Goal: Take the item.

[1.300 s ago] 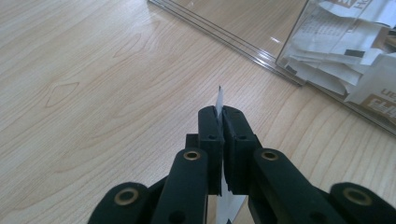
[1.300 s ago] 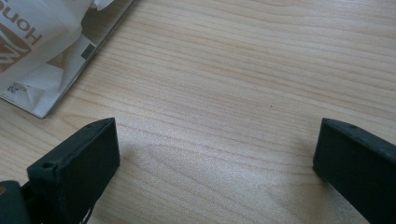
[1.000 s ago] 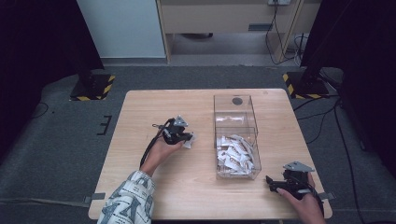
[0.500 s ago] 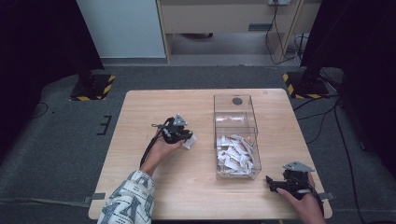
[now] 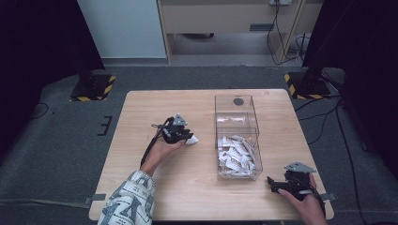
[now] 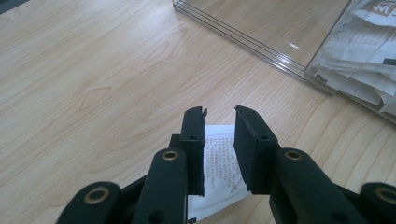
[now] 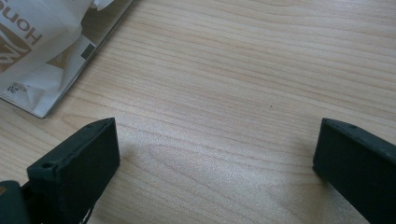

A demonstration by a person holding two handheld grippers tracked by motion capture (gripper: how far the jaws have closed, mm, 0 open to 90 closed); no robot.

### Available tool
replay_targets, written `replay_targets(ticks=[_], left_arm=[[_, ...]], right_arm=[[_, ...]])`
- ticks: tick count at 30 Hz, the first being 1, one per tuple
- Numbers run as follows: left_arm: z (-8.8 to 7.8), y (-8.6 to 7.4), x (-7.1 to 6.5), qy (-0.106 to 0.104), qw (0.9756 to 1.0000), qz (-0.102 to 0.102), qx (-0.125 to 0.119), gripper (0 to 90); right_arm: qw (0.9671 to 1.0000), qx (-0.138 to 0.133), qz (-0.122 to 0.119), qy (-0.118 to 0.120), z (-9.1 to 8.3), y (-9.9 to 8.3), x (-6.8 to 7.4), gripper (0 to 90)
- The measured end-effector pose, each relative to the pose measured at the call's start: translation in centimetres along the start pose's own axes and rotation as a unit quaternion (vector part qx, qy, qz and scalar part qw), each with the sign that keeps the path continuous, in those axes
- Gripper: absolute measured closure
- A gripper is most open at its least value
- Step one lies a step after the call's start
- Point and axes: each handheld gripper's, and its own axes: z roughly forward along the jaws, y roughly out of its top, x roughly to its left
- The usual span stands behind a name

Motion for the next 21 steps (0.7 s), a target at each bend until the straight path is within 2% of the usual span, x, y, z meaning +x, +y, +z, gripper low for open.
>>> replay_targets(ticks=[8, 10, 14, 17, 21], left_arm=[[-0.1, 0.2, -0.2, 0.002, 1.0000, 0.003, -0.007, 67.8], [-0.1, 0.2, -0.3, 0.008, 0.9999, 0.009, -0.011, 61.1], [-0.2, 0.4, -0.5, 0.016, 0.9996, 0.019, -0.015, 53.4], [-0.3, 0.5, -0.7, 0.015, 0.9995, 0.022, -0.017, 48.1], [-0.5, 0.8, -1.2, 0.007, 0.9993, 0.031, -0.022, 35.4]], right_arm=[[1.0000, 0.000, 0.000, 0.000, 0.0, 0.0, 0.0, 0.8], [1.0000, 0.000, 0.000, 0.001, 0.0, 0.0, 0.0, 0.8], [1.0000, 0.000, 0.000, 0.000, 0.0, 0.0, 0.0, 0.8], [1.0000, 0.000, 0.000, 0.000, 0.0, 0.0, 0.0, 0.8], [1.0000, 0.000, 0.000, 0.000, 0.0, 0.0, 0.0, 0.8]])
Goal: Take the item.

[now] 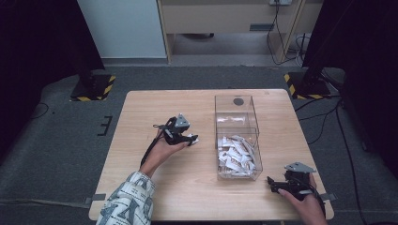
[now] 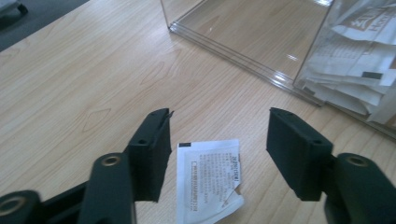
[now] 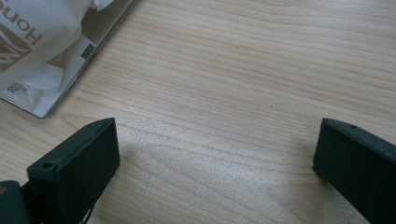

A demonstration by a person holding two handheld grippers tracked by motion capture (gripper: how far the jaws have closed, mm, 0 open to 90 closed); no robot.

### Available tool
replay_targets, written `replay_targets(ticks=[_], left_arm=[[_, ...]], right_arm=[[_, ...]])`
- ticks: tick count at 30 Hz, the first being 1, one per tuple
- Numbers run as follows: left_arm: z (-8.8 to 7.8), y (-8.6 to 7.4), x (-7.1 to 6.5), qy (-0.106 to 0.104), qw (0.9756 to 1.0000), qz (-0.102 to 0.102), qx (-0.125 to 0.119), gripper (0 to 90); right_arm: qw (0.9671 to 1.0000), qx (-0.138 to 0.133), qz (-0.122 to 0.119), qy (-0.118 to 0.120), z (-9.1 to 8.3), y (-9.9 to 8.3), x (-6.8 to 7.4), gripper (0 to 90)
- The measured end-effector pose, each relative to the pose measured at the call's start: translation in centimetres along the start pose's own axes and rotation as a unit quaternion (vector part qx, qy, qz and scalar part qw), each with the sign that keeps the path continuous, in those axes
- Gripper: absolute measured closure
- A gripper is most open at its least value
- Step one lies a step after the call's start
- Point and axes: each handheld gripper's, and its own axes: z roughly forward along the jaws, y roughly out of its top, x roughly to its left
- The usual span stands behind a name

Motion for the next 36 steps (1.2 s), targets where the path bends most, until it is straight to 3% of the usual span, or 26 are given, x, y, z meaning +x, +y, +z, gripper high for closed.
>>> replay_targets(ticks=[11, 16, 28, 36], left_arm=[[-0.9, 0.8, -1.5, -0.019, 0.9996, 0.021, -0.005, 14.4], [-1.4, 1.2, -2.3, -0.026, 0.9992, 0.029, -0.009, 10.3], [-2.5, 1.0, -3.8, -0.037, 0.9984, 0.042, -0.009, 7.8], [-3.6, -0.6, -5.3, -0.042, 0.9977, 0.054, 0.002, 7.3]], right_arm=[[1.0000, 0.000, 0.000, 0.000, 0.0, 0.0, 0.0, 0.8], [1.0000, 0.000, 0.000, 0.000, 0.0, 0.0, 0.0, 0.8], [1.0000, 0.000, 0.000, 0.000, 0.0, 0.0, 0.0, 0.8], [1.0000, 0.000, 0.000, 0.000, 0.0, 0.0, 0.0, 0.8]])
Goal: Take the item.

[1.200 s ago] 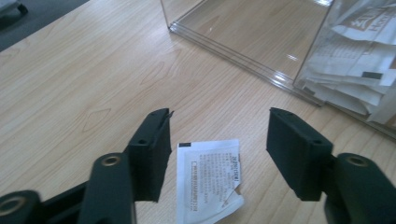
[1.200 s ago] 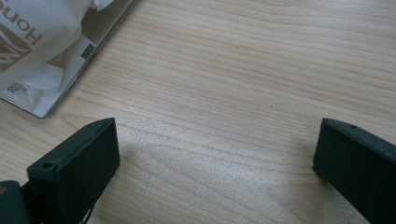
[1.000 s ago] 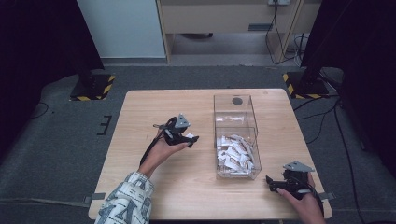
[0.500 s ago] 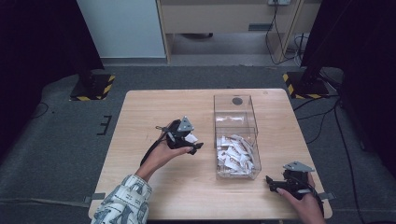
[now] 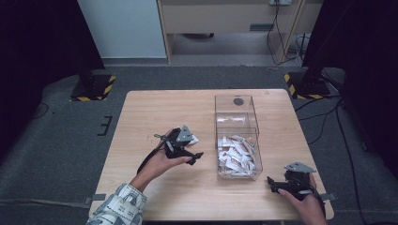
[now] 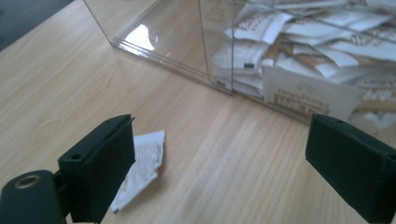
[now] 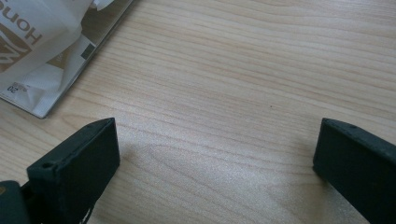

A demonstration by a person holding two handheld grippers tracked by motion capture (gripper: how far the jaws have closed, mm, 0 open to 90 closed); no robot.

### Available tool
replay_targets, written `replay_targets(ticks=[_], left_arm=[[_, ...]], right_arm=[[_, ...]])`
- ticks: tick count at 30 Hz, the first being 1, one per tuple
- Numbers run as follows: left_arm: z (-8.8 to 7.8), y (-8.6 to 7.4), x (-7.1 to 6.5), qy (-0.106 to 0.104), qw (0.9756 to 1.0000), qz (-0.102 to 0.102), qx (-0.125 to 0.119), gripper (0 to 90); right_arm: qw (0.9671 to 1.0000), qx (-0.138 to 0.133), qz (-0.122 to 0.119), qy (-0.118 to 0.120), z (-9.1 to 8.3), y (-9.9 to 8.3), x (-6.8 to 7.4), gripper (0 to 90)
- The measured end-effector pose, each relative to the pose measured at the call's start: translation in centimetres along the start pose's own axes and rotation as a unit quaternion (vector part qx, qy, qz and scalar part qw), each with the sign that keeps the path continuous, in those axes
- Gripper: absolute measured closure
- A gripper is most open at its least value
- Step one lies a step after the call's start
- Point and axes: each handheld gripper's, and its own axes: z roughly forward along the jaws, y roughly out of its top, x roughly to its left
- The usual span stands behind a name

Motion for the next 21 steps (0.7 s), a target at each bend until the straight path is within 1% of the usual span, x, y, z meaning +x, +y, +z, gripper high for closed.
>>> replay_targets(ticks=[6, 9, 13, 21], left_arm=[[-0.6, -1.2, -0.3, 0.000, 0.9999, -0.015, 0.000, 6.6], [-0.8, -1.7, -0.2, 0.003, 0.9999, -0.017, 0.001, 6.4], [-1.1, -2.4, 0.0, 0.004, 0.9996, -0.028, 0.001, 6.5], [-1.8, -3.8, 0.0, 0.005, 0.9993, -0.036, 0.005, 6.4]], right_arm=[[1.0000, 0.000, 0.000, 0.000, 0.0, 0.0, 0.0, 0.8], [1.0000, 0.000, 0.000, 0.000, 0.0, 0.0, 0.0, 0.8], [1.0000, 0.000, 0.000, 0.000, 0.0, 0.0, 0.0, 0.8], [1.0000, 0.000, 0.000, 0.000, 0.0, 0.0, 0.0, 0.8]])
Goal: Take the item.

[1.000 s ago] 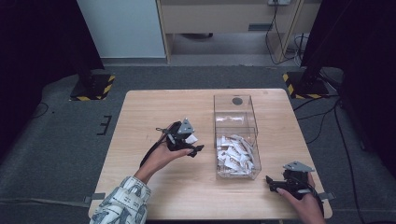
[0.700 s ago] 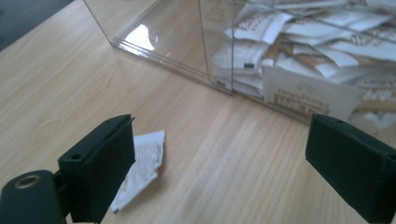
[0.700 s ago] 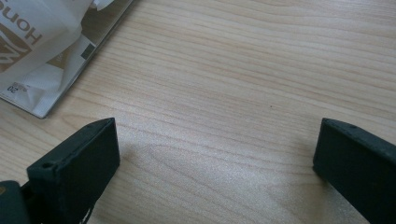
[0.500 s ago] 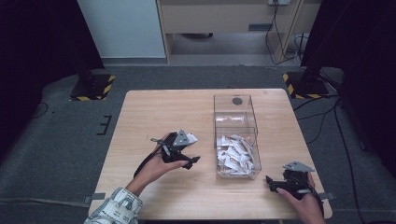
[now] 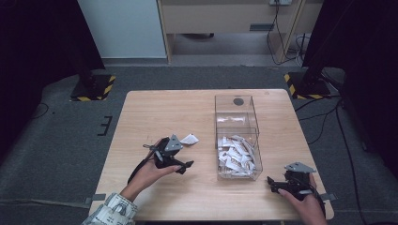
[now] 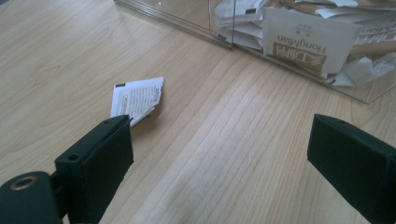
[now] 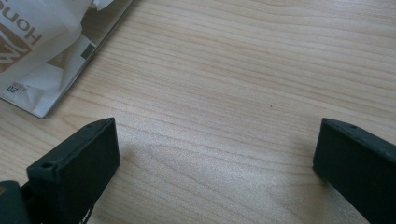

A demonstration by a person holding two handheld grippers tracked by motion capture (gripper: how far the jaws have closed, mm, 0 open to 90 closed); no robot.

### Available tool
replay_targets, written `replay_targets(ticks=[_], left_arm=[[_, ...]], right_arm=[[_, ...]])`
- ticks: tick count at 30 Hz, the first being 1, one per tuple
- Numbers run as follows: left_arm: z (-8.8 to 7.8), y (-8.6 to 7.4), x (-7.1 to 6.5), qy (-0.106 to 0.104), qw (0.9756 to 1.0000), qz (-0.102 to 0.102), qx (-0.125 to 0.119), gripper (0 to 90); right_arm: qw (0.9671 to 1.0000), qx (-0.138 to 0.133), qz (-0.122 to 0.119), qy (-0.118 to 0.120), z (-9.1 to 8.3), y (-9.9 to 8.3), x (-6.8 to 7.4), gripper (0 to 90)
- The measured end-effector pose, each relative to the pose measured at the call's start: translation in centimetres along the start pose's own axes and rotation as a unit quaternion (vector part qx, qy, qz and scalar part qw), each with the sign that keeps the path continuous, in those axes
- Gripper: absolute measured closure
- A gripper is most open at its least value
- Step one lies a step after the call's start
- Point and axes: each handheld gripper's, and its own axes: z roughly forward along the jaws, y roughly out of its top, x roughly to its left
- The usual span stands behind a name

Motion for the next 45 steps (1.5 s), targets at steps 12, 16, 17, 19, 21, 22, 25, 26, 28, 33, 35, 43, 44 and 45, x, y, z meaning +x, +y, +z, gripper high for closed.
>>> replay_targets(ticks=[12, 16, 17, 19, 21, 22, 25, 26, 28, 33, 35, 43, 44, 45], left_arm=[[-1.0, -2.3, 0.2, 0.002, 0.9999, -0.012, 0.004, 6.2], [-1.4, -3.0, 0.3, 0.004, 0.9998, -0.016, 0.006, 6.1], [-1.5, -3.1, 0.3, 0.005, 0.9998, -0.017, 0.007, 6.0], [-1.7, -3.4, 0.4, 0.006, 0.9998, -0.019, 0.007, 6.0], [-1.9, -3.7, 0.4, 0.007, 0.9997, -0.021, 0.007, 5.9], [-2.0, -3.9, 0.4, 0.008, 0.9997, -0.021, 0.008, 5.9], [-2.5, -4.7, 0.7, 0.014, 0.9995, -0.027, 0.011, 5.6], [-2.7, -5.0, 0.9, 0.017, 0.9993, -0.030, 0.012, 5.4], [-3.0, -5.8, 1.4, 0.026, 0.9987, -0.041, 0.016, 5.0], [-3.4, -7.7, 2.7, 0.048, 0.9961, -0.068, 0.031, 4.6], [-3.4, -8.3, 3.1, 0.056, 0.9950, -0.073, 0.038, 4.6], [-2.9, -9.9, 3.8, 0.036, 0.9956, -0.080, 0.033, 0.8], [-2.9, -9.9, 3.9, 0.038, 0.9954, -0.082, 0.033, 0.9], [-2.9, -9.9, 3.9, 0.038, 0.9954, -0.082, 0.033, 1.0]], right_arm=[[1.0000, 0.000, 0.000, 0.000, 0.0, 0.0, 0.0, 0.8], [1.0000, 0.000, 0.000, -0.001, 0.0, 0.0, 0.0, 0.8], [1.0000, 0.000, 0.000, -0.001, 0.0, 0.0, 0.0, 0.8], [1.0000, 0.000, 0.001, 0.000, 0.0, 0.0, 0.0, 0.8], [1.0000, 0.000, 0.001, -0.001, 0.0, 0.0, 0.0, 0.8], [1.0000, 0.000, 0.001, -0.001, 0.0, 0.0, 0.0, 0.8], [1.0000, 0.001, 0.002, -0.001, 0.0, 0.0, 0.0, 0.8], [1.0000, 0.001, 0.003, -0.001, 0.0, 0.0, 0.0, 0.8], [1.0000, 0.001, 0.003, -0.001, 0.0, 0.0, 0.0, 0.8], [1.0000, 0.001, 0.003, -0.001, 0.0, 0.0, 0.1, 0.8], [1.0000, 0.001, 0.003, -0.001, 0.0, 0.0, 0.1, 0.8], [1.0000, 0.001, 0.003, 0.000, -0.1, 0.0, 0.1, 0.8], [1.0000, 0.001, 0.003, 0.000, -0.1, 0.0, 0.1, 0.8], [1.0000, 0.002, 0.003, 0.000, -0.1, 0.0, 0.1, 0.8]])
